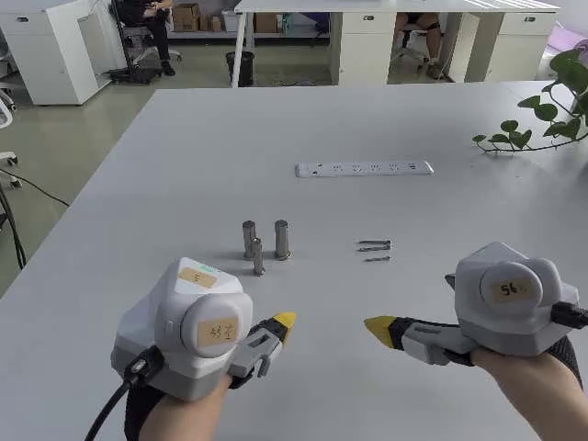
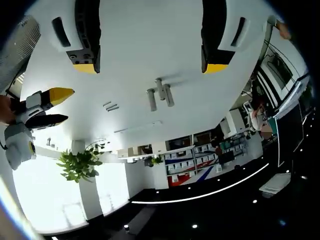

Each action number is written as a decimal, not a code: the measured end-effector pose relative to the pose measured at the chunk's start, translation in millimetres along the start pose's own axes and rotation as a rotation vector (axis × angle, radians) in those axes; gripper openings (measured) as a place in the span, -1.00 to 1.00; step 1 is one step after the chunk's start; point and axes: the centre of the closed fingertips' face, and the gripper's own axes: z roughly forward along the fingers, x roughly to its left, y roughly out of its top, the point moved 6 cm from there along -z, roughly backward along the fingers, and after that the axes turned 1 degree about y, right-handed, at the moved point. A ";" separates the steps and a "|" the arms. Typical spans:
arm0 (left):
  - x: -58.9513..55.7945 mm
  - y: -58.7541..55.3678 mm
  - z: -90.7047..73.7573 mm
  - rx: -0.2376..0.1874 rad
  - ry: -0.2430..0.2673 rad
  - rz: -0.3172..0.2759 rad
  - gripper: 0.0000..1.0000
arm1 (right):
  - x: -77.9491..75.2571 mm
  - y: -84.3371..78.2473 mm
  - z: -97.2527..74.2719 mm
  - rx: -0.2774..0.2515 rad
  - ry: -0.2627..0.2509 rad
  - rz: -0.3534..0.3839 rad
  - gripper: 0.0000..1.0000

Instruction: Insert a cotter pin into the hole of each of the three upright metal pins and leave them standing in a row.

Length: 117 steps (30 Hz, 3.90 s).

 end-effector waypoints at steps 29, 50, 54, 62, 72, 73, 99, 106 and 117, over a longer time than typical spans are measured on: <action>1.3 -0.9 -0.1 0.006 0.007 -0.004 0.60 | -1.3 0.2 0.6 0.007 -0.012 -0.035 0.53; 0.2 -1.3 -0.3 0.013 0.005 0.010 0.60 | -1.0 0.5 0.1 0.006 -0.009 -0.036 0.53; -0.2 -0.2 0.5 0.008 0.002 0.014 0.60 | -1.0 1.0 -0.4 -0.001 -0.011 -0.033 0.53; 0.8 1.0 -0.7 -0.009 -0.002 0.005 0.66 | 0.7 5.4 -2.4 -0.022 -0.001 -0.023 0.51; 3.1 -1.4 -0.6 0.013 0.001 0.008 0.52 | -2.4 17.4 -10.4 -0.033 0.020 -0.014 0.46; 3.0 -3.3 -0.3 0.027 -0.008 0.008 0.47 | -3.8 20.9 -12.5 -0.039 0.025 -0.026 0.45; 32.4 16.7 81.1 -0.010 -0.091 0.030 -0.28 | -16.2 22.9 -15.5 -0.055 0.150 0.041 0.05; 33.5 19.2 106.4 -0.005 -0.138 0.075 -0.39 | -17.1 28.6 -10.6 -0.064 0.159 0.036 -0.03; 30.5 13.3 135.8 0.021 -0.204 0.029 -0.57 | -26.2 30.6 2.3 -0.051 0.144 0.030 -0.09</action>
